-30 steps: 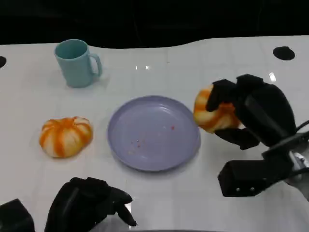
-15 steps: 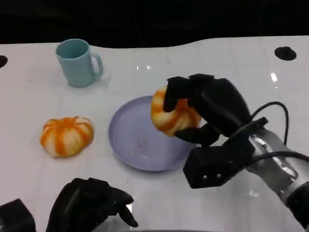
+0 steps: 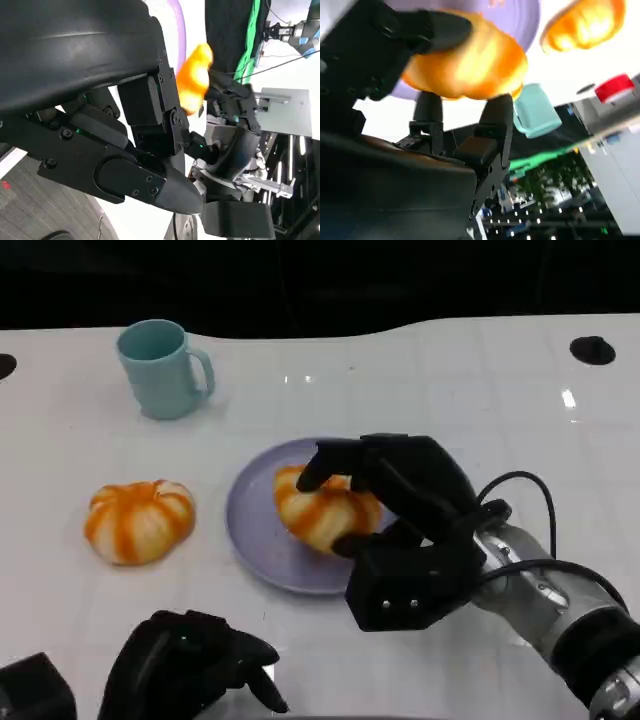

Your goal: Grasp the bread from the table and place it into the plate.

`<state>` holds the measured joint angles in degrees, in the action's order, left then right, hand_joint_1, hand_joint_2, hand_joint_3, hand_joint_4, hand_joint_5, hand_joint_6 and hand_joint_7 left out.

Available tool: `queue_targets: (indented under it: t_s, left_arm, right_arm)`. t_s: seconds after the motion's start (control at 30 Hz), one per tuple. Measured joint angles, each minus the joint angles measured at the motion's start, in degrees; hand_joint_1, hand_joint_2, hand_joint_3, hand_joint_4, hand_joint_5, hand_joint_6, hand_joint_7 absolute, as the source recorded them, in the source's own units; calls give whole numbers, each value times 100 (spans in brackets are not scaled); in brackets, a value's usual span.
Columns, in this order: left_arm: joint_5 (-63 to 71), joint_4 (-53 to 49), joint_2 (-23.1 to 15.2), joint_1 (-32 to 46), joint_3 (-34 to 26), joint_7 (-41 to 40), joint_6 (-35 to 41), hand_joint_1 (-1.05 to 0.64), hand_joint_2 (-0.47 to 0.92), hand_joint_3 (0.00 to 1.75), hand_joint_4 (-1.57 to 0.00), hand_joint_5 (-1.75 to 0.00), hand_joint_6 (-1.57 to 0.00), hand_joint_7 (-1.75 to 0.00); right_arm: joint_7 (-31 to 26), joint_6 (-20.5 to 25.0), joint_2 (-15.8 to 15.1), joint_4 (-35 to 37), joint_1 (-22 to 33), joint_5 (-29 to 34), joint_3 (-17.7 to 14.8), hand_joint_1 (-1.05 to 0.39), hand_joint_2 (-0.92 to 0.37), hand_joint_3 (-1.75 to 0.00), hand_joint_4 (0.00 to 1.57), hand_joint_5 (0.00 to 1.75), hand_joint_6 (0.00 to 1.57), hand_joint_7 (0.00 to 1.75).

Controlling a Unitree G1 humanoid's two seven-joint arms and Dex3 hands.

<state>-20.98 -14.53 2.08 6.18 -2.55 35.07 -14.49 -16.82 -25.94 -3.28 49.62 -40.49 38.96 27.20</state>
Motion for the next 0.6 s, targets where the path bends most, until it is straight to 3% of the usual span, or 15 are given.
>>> queue_targets:
  t_s: [0.1, 0.2, 0.33, 0.6]
  left_arm:
    - [2, 0, 0, 5, 9, 0, -4, -92, 86, 0, -124, -90, -156, -1]
    - [1, 0, 1, 6, 13, 0, -5, -92, 85, 0, -124, -91, -156, -1]
    - [-2, 6, 7, 6, 15, 0, -4, -92, 85, 0, -125, -91, -157, -1]
    - [-2, 23, 34, 14, 26, -1, 1, -92, 86, 0, -125, -90, -156, 0]
  right_arm:
    - [130, 113, -21, -34, 0, 111, 92, -50, -92, -19, 4, 43, 30, 0]
    - [326, 148, -62, -146, 5, 107, 101, -55, -92, -22, 0, 39, 24, 0]
    - [564, 178, -112, -373, 53, 52, 94, -60, -92, -27, 0, 39, 24, 1]
    - [967, 28, -546, -1650, 756, -292, -83, -56, -92, -26, 0, 67, 31, 4]
